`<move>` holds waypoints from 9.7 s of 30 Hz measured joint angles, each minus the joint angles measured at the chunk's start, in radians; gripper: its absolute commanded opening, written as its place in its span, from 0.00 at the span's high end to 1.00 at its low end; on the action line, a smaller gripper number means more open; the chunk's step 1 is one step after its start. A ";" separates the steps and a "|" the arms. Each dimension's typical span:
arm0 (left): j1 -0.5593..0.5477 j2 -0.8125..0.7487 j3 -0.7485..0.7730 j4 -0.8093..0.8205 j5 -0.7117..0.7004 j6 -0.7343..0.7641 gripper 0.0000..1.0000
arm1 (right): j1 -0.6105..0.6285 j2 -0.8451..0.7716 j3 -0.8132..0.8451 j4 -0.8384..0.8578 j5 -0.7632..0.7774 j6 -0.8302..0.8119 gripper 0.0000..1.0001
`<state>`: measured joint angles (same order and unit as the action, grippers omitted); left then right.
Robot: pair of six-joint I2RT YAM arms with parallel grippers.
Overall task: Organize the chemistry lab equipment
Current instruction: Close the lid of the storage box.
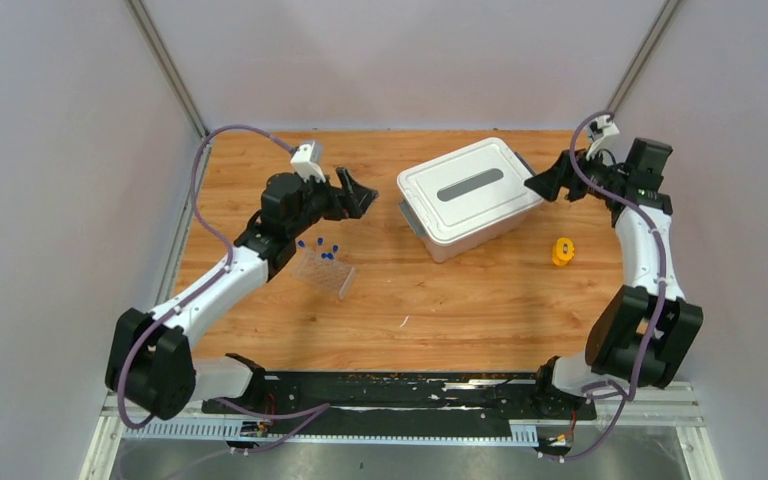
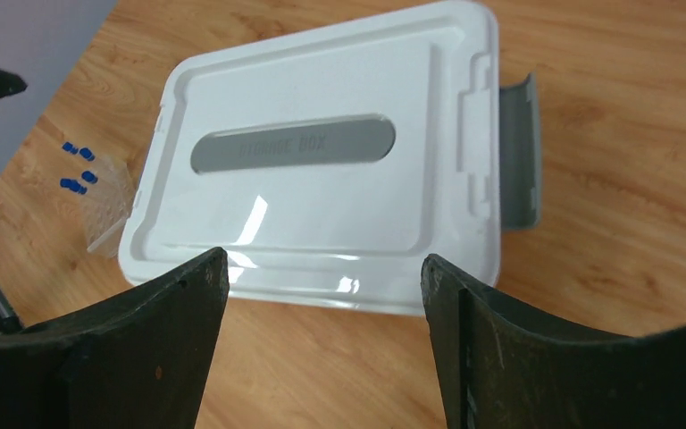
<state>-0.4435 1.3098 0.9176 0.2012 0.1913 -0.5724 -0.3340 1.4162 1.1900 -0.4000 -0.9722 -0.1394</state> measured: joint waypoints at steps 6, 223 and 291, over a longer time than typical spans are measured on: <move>0.014 -0.129 -0.171 0.047 0.023 -0.033 0.00 | 0.001 0.229 0.206 0.012 0.011 -0.002 0.30; -0.298 0.108 -0.145 0.086 -0.179 -0.369 0.28 | 0.106 0.074 -0.047 -0.157 -0.055 -0.180 0.34; -0.077 0.333 0.237 -0.243 0.003 -0.048 0.60 | 0.027 0.490 -0.050 0.128 -0.397 0.404 0.34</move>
<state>-0.5209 1.6424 1.1549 -0.0418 0.1947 -0.6201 -0.3065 1.9060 1.1397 -0.2718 -1.3693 0.2642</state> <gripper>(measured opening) 0.497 0.737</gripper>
